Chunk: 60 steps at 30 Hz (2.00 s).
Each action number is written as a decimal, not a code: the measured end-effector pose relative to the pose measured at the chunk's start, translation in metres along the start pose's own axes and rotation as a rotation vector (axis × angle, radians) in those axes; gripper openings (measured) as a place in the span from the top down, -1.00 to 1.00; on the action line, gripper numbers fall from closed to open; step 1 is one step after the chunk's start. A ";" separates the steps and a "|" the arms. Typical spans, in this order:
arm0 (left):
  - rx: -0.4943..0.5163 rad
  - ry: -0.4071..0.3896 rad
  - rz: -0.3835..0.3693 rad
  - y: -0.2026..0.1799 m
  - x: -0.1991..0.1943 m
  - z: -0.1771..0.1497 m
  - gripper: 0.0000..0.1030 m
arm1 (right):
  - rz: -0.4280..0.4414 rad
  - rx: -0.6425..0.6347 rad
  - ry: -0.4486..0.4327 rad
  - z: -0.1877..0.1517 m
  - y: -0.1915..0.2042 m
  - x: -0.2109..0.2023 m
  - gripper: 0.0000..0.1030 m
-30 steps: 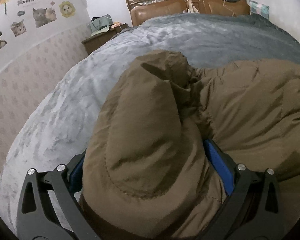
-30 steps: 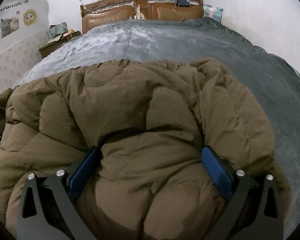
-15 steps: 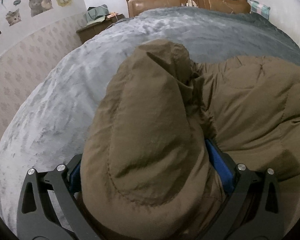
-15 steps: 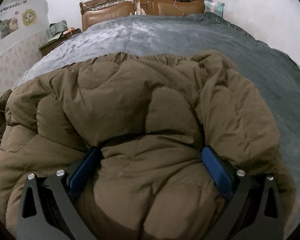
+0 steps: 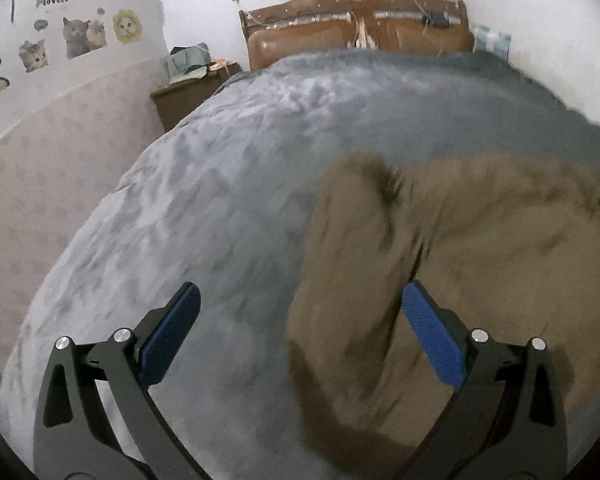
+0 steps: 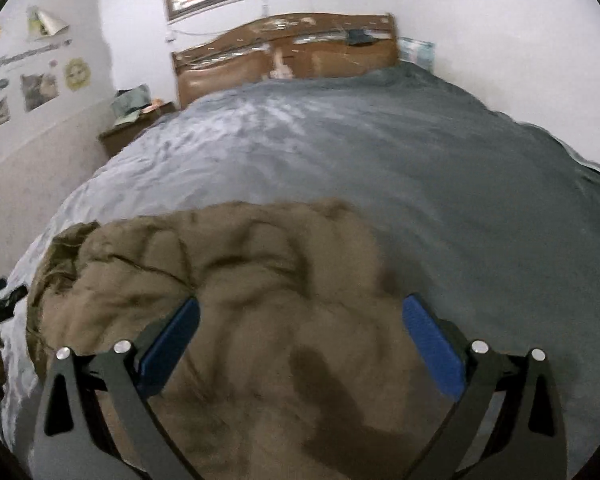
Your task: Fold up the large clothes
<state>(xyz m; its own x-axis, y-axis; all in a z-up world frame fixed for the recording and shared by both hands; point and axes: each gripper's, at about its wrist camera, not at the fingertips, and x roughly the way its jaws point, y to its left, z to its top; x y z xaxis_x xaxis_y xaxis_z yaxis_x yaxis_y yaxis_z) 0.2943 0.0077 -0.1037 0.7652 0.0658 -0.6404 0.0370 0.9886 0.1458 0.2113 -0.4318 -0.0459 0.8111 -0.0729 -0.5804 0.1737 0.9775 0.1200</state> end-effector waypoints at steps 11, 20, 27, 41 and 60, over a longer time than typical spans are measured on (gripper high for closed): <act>-0.158 0.261 -0.202 0.000 0.054 -0.033 -0.94 | 0.078 0.162 0.262 -0.066 -0.045 0.036 -0.96; -0.121 0.233 -0.227 -0.025 0.068 -0.020 -0.48 | 0.147 0.067 0.264 -0.069 -0.017 0.039 0.07; -0.007 0.158 -0.231 -0.054 0.043 -0.012 0.79 | 0.156 0.059 0.249 -0.069 -0.015 0.027 0.23; -0.143 0.025 -0.242 0.003 -0.053 -0.026 0.84 | 0.197 0.034 0.122 -0.069 -0.012 -0.045 0.44; -0.094 -0.145 -0.112 0.048 -0.175 -0.048 -0.94 | -0.033 -0.055 0.107 -0.075 -0.035 -0.171 -0.97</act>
<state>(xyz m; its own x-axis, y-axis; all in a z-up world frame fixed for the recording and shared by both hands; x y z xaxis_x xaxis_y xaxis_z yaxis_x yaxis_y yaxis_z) 0.1308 0.0498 -0.0207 0.8444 -0.0591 -0.5324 0.0725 0.9974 0.0043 0.0245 -0.4385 -0.0107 0.7409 -0.0870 -0.6660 0.1665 0.9844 0.0566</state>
